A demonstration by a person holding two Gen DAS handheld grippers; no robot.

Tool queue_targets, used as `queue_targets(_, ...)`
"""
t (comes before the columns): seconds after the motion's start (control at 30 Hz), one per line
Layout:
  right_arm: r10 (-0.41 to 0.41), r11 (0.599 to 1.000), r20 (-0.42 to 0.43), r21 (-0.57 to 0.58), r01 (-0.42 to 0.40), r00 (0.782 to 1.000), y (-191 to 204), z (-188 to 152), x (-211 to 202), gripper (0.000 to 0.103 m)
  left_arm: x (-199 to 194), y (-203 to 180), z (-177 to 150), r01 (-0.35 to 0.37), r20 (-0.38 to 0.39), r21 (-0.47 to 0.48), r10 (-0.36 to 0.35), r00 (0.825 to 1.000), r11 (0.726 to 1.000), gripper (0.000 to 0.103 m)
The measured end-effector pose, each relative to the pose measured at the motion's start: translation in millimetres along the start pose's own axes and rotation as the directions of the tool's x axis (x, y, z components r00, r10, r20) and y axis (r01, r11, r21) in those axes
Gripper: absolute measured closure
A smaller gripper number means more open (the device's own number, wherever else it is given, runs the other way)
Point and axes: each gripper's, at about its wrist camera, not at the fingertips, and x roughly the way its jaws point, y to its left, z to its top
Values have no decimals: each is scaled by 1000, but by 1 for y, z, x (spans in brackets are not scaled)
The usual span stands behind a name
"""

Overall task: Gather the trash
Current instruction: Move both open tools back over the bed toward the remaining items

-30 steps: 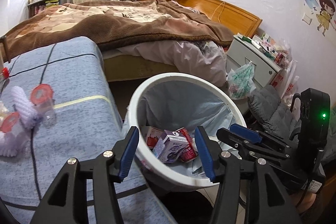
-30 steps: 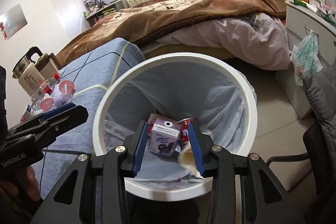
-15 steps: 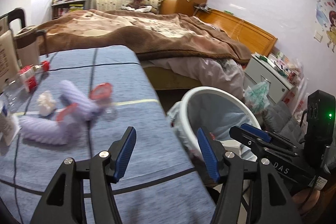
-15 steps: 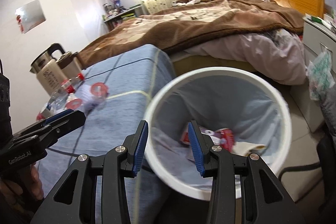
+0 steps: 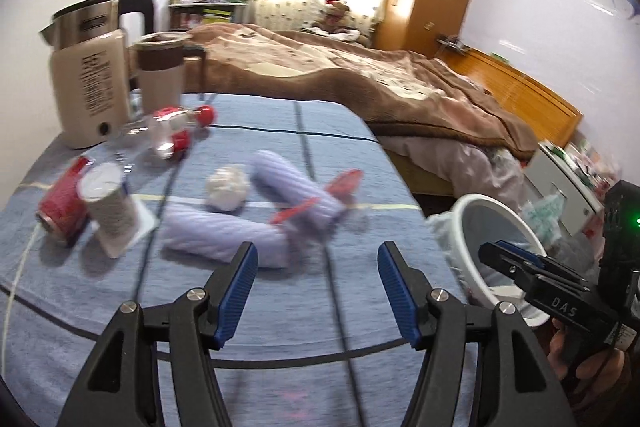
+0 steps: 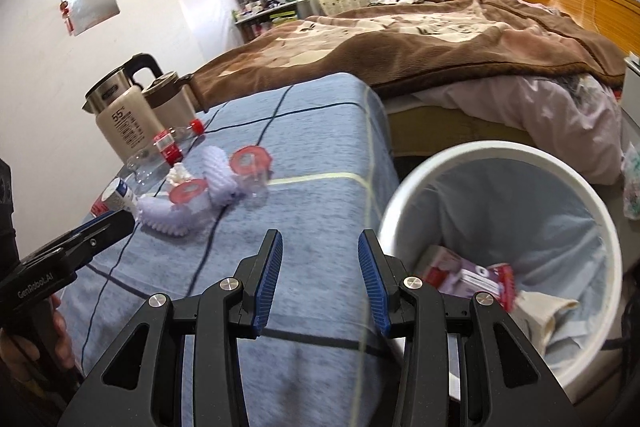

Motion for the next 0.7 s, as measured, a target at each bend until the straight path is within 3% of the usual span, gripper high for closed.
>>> queue_targets(0.4,19,995,-52,-94,-24,998,40,29,58,62,-6,73,0,-112,6,-114,114,993,987,37)
queue_targets(0.7,42,989,-86,-139,-54,995,55,48,91,62,-3,107,4,-165,6,-155,168,986,974,37)
